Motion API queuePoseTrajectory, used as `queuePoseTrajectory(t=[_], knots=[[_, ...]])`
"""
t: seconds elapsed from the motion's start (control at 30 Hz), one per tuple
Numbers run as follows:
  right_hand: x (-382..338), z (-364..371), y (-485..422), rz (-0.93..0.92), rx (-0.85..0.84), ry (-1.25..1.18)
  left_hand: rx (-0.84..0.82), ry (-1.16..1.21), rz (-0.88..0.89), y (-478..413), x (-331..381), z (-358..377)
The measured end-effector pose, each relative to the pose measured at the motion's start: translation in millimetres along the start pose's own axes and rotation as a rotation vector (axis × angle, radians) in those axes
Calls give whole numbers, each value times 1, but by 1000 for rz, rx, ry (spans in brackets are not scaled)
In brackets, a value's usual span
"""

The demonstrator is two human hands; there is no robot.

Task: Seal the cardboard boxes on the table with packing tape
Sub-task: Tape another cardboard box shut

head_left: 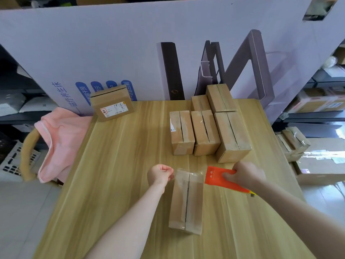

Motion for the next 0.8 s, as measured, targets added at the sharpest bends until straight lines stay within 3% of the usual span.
queuePoseTrajectory(t=[0.13,0.23,0.33,0.43,0.57,0.8], knots=[[0,8,-8,31,34,-19,22,-169,25,2,-19,12],[1,9,-10,22,39,-5,17,-320,-62,5,-32,11],[-4,11,-10,-6,47,23,35,-182,93,14,-23,14],[-19,5,-10,-42,91,103,-164,-217,161,26,-22,40],[-48,-7,-5,-124,161,238,-137,-336,257,26,-16,39],[-92,-25,6,-312,223,458,-154,-286,298,30,-17,38]])
Point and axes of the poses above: each hand's wrist, its own y-axis away from the middle knuckle, its own z-axis out of the palm, x = y × z, the point moved 7 cm from there along -y, towards the middle knuckle, and after that the axes turned 3 degrees about x, right-handed, at the moved point
